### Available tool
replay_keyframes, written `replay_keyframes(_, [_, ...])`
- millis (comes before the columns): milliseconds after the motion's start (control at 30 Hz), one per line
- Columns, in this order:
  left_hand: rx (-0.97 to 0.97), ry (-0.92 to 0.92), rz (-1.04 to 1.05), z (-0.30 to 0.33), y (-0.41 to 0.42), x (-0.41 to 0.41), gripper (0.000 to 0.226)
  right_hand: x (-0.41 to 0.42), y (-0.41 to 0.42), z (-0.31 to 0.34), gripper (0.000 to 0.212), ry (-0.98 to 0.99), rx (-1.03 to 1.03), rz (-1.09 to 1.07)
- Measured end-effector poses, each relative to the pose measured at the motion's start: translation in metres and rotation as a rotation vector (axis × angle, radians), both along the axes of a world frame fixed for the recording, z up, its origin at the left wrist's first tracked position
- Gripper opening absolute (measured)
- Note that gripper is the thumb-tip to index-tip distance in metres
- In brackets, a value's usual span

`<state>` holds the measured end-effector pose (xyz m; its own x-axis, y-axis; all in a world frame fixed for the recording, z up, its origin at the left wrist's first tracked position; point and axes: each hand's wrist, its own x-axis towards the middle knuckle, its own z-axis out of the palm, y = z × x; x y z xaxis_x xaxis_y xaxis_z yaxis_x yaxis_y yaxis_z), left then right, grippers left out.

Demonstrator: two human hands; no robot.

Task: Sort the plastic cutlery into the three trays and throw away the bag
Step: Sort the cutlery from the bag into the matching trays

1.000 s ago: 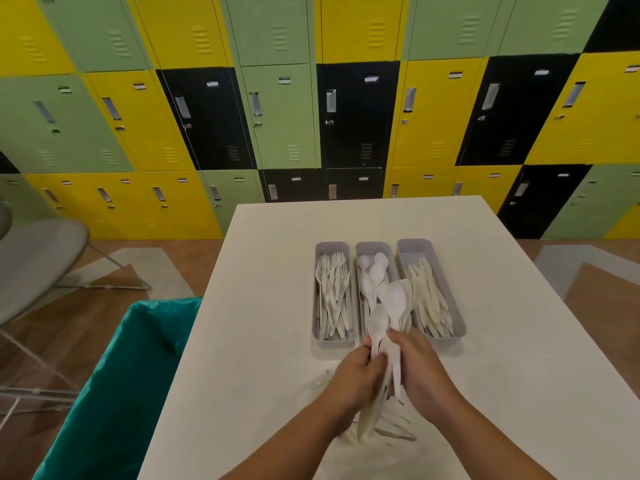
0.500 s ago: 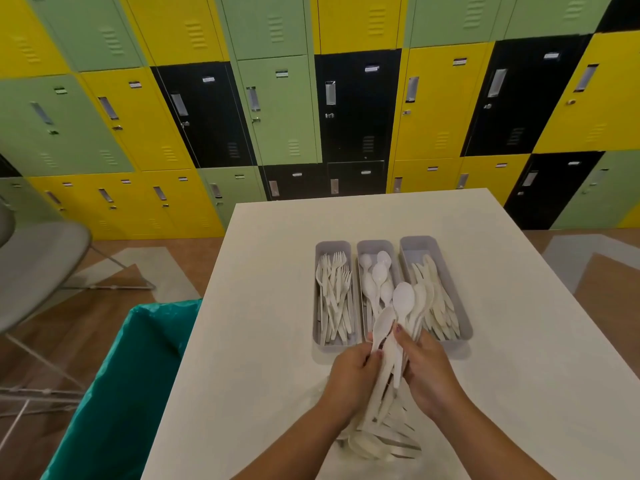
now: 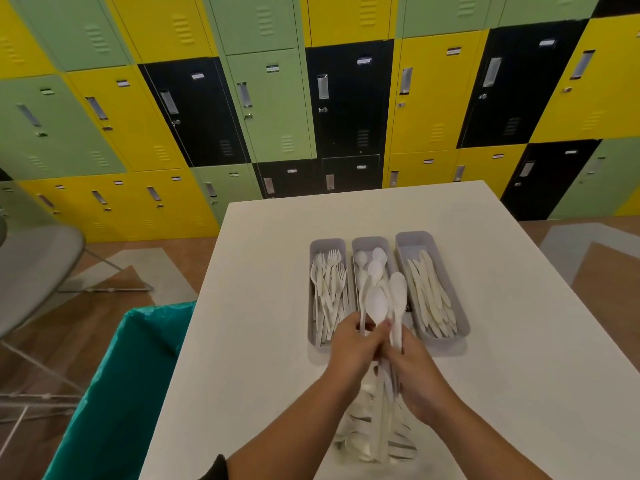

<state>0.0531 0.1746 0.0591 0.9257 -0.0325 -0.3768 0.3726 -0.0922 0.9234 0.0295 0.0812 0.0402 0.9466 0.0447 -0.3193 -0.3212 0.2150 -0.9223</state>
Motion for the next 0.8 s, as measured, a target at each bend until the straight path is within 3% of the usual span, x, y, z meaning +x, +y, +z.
replay_keyframes(133, [0.048, -0.016, 0.001, 0.003, -0.006, 0.009, 0.017, 0.003, -0.004, 0.004, 0.025, 0.01, -0.009, -0.026])
replay_keyframes(367, [-0.046, 0.131, 0.099, 0.003, -0.015, 0.027, 0.029, 0.005, -0.012, 0.0, 0.028, 0.111, 0.02, -0.09])
replay_keyframes(567, [0.107, 0.084, -0.016, -0.006, -0.025, 0.037, 0.022, 0.021, -0.019, 0.001, 0.021, 0.077, -0.039, -0.134])
replay_keyframes(800, [0.028, 0.163, 0.186, -0.013, -0.02, 0.073, 0.03, 0.033, -0.029, -0.01, 0.02, 0.151, -0.008, -0.116])
